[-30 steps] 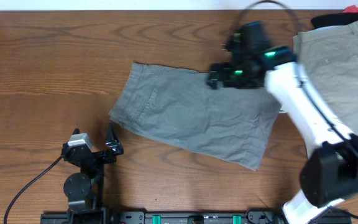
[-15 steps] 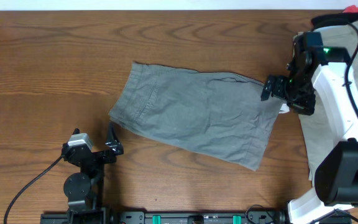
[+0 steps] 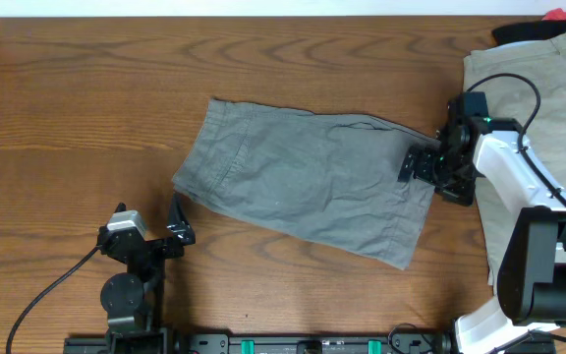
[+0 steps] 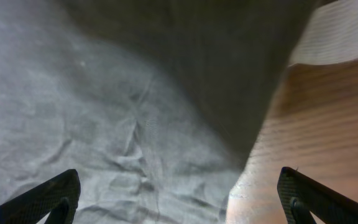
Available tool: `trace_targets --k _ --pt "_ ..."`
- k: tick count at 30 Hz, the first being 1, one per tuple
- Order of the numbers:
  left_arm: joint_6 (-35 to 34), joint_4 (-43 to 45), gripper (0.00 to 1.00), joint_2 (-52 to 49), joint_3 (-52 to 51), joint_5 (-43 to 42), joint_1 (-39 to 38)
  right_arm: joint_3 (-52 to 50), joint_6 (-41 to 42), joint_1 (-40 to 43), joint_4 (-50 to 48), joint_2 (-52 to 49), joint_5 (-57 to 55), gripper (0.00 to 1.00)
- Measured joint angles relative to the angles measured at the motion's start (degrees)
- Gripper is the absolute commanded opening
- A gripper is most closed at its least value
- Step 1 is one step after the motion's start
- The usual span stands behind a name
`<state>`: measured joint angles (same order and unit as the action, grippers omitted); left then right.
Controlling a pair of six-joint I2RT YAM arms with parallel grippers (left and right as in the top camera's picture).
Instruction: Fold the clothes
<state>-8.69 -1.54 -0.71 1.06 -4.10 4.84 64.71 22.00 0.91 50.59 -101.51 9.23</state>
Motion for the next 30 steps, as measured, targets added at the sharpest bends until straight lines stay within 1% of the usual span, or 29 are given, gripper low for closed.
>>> trace_targets --k 3,6,10,11,14,16,17,20,25,26,30 --pt "0.0 0.0 0.98 0.0 0.0 0.0 0.0 -2.3 0.0 -0.2 -2.7 0.0 0.7 0.98" --pt "0.0 0.0 0.98 0.0 0.0 0.0 0.0 -4.9 0.1 -0.6 -5.8 0.0 1.1 0.94" --pt "0.0 0.0 0.98 0.0 0.0 0.0 0.0 -7.4 0.4 -1.6 -8.5 0.0 1.2 0.79" --pt "0.0 0.0 0.98 0.0 0.0 0.0 0.0 -7.6 0.6 -1.8 -9.0 0.2 1.4 0.77" --pt "0.0 0.0 0.98 0.0 0.0 0.0 0.0 -8.2 1.1 -1.8 -10.2 0.4 1.2 0.67" --pt "0.0 0.0 0.98 0.0 0.0 0.0 0.0 -8.4 1.3 -1.8 -10.9 0.4 1.3 0.52" --pt "0.0 0.0 0.98 0.0 0.0 0.0 0.0 -8.5 1.3 -1.8 -11.4 0.4 1.2 0.43" --pt "0.0 0.0 0.98 0.0 0.0 0.0 0.0 -9.0 1.6 -1.8 -13.1 0.4 1.2 0.27" --pt "0.0 0.0 0.98 0.0 0.0 0.0 0.0 -9.1 1.5 -2.0 -17.0 0.4 1.5 0.05" --pt "0.0 0.0 0.98 0.0 0.0 0.0 0.0 -9.1 1.7 -2.2 -18.0 0.4 1.5 0.01" --pt "0.0 0.0 0.98 0.0 0.0 0.0 0.0 -9.2 1.6 -2.7 -22.6 0.4 1.3 0.01"
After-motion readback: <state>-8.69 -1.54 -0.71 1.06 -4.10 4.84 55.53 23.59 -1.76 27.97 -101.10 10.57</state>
